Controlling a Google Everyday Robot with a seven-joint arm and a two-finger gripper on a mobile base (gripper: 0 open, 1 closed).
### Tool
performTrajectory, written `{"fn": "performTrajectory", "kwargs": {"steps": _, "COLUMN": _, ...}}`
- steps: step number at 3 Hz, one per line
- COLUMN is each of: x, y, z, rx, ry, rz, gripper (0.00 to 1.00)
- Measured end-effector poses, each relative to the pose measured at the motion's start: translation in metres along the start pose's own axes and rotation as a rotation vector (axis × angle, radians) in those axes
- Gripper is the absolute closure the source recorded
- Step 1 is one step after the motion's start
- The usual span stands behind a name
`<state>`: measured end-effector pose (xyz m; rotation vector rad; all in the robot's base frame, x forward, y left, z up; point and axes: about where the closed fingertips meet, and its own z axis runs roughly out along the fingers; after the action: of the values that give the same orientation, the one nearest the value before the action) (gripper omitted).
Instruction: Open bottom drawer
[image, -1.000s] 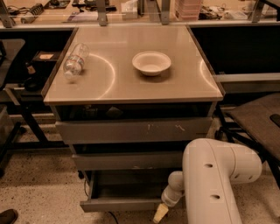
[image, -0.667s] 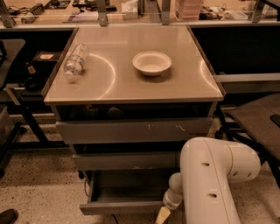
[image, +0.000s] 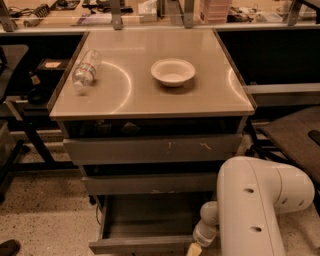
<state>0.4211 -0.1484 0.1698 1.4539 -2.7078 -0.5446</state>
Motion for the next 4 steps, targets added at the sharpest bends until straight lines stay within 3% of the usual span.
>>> {"fn": "performTrajectory", "kwargs": {"steps": 1, "x": 0.037, "y": 0.033, "z": -0.024, "rx": -0.034, "ry": 0.021, "rz": 0.035, "gripper": 0.0}}
{"fn": "performTrajectory", "kwargs": {"steps": 2, "x": 0.035, "y": 0.033, "z": -0.024, "rx": -0.038, "ry": 0.029, "rz": 0.029, "gripper": 0.0}}
{"fn": "performTrajectory", "kwargs": {"steps": 4, "x": 0.065, "y": 0.05, "z": -0.026, "rx": -0.082, "ry": 0.116, "rz": 0.045, "gripper": 0.0}}
